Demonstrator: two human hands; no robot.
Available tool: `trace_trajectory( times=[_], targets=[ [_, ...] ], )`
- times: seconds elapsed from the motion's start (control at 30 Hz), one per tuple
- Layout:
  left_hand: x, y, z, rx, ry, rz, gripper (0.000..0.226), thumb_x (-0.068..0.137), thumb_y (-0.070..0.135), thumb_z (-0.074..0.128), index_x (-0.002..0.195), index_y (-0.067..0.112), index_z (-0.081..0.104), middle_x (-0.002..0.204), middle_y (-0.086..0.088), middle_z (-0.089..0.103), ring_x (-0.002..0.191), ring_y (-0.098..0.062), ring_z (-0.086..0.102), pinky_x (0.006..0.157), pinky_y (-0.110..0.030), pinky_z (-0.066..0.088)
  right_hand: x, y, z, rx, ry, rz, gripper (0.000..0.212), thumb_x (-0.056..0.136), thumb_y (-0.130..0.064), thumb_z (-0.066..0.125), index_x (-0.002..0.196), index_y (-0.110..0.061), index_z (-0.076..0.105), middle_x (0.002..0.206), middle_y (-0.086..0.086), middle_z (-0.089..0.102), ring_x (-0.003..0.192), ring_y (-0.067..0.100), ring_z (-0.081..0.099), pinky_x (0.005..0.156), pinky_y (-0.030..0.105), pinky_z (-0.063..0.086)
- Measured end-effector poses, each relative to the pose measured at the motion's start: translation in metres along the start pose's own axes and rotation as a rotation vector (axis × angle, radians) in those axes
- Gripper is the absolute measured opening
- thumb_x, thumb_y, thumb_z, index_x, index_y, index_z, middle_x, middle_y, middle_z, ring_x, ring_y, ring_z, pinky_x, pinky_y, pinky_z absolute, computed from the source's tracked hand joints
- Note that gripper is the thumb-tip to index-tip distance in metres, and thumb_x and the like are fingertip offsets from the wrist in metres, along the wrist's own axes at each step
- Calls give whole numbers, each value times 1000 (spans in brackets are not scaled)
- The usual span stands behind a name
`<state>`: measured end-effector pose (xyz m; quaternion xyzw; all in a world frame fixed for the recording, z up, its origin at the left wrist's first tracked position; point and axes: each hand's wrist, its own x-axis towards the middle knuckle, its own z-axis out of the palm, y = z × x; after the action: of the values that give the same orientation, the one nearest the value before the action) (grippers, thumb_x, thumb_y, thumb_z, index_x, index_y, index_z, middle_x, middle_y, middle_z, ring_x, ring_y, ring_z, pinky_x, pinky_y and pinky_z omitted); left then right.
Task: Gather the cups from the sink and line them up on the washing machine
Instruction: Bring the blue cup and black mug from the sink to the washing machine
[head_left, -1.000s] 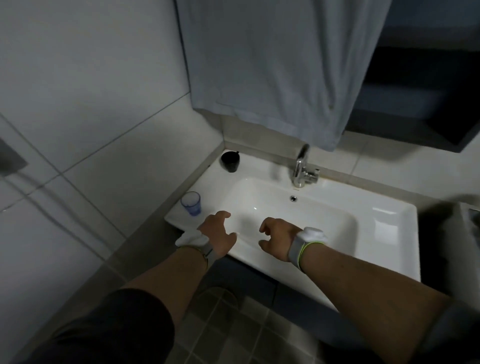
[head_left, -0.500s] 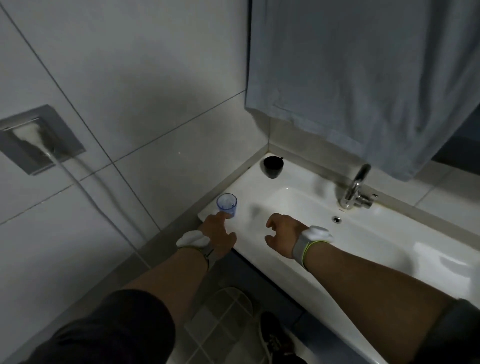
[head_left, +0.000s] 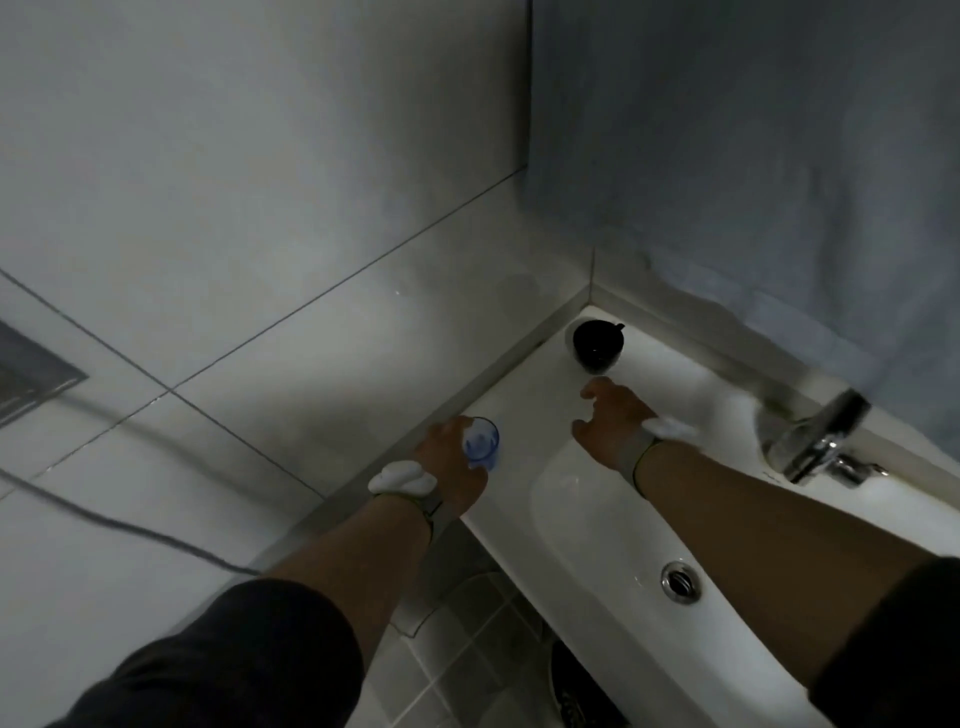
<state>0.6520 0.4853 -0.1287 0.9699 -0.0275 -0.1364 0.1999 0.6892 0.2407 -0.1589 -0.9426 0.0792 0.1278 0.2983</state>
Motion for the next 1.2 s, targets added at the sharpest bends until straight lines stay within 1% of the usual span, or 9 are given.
trace_trajectory(
  times=[0.13,0.27,0.37,0.47,0.7,0.87,0.97,1.13,1.2],
  targets=[
    [20,4,13,1,16,-119,73,80,30,64,147,26,35,143,-4,44,124,-26,50,98,-36,45,42,16,-2,36,44,92,64,88,-36,65,145,-24,38,138,15,40,107,38,59,90,37,51],
    [41,-4,24,-33,-81,-202,88,73,55,62,149,40,21,153,-1,32,134,-30,45,107,-44,41,70,34,7,73,67,153,75,84,-36,65,150,-29,29,139,15,33,102,39,60,90,42,53],
    [51,-9,40,-52,-88,-250,96,67,64,62,149,46,14,154,-3,29,132,-35,46,106,-47,43,90,43,15,108,99,158,75,82,-34,65,147,-37,27,143,12,28,98,38,59,85,40,51],
    [58,-13,52,-31,-89,-281,94,70,62,63,149,48,13,155,-5,28,131,-35,47,108,-45,41,105,47,17,107,98,142,70,82,-37,63,141,-42,27,148,6,24,96,36,58,83,37,49],
    [74,-24,64,-10,-103,-296,87,74,60,62,149,44,22,149,-6,38,125,-34,53,102,-39,47,134,46,19,29,-16,237,72,89,-38,61,152,-31,28,150,14,26,115,44,54,98,53,50],
    [77,-27,64,-14,-74,-291,83,70,64,59,143,47,25,142,-4,45,122,-33,55,99,-38,48,142,47,22,4,-20,226,69,94,-35,58,154,-23,26,153,16,25,118,44,52,101,48,47],
    [79,-26,65,-14,-85,-274,79,72,60,60,142,44,28,140,-2,48,122,-32,55,100,-44,48,146,44,25,-39,-12,212,64,97,-30,54,154,-14,29,154,18,29,127,42,46,106,45,41],
    [81,-25,65,-85,-57,-226,50,74,50,63,118,28,56,116,-1,62,104,-29,64,88,-45,54,149,48,27,79,166,174,39,89,-14,59,126,-3,57,130,24,50,114,43,51,90,41,43],
    [80,-24,64,-69,-55,-217,60,75,48,66,130,31,49,122,-3,61,108,-31,63,89,-45,53,152,49,25,44,147,167,32,91,-17,60,117,1,62,125,27,53,110,45,54,86,41,44]
  ],
)
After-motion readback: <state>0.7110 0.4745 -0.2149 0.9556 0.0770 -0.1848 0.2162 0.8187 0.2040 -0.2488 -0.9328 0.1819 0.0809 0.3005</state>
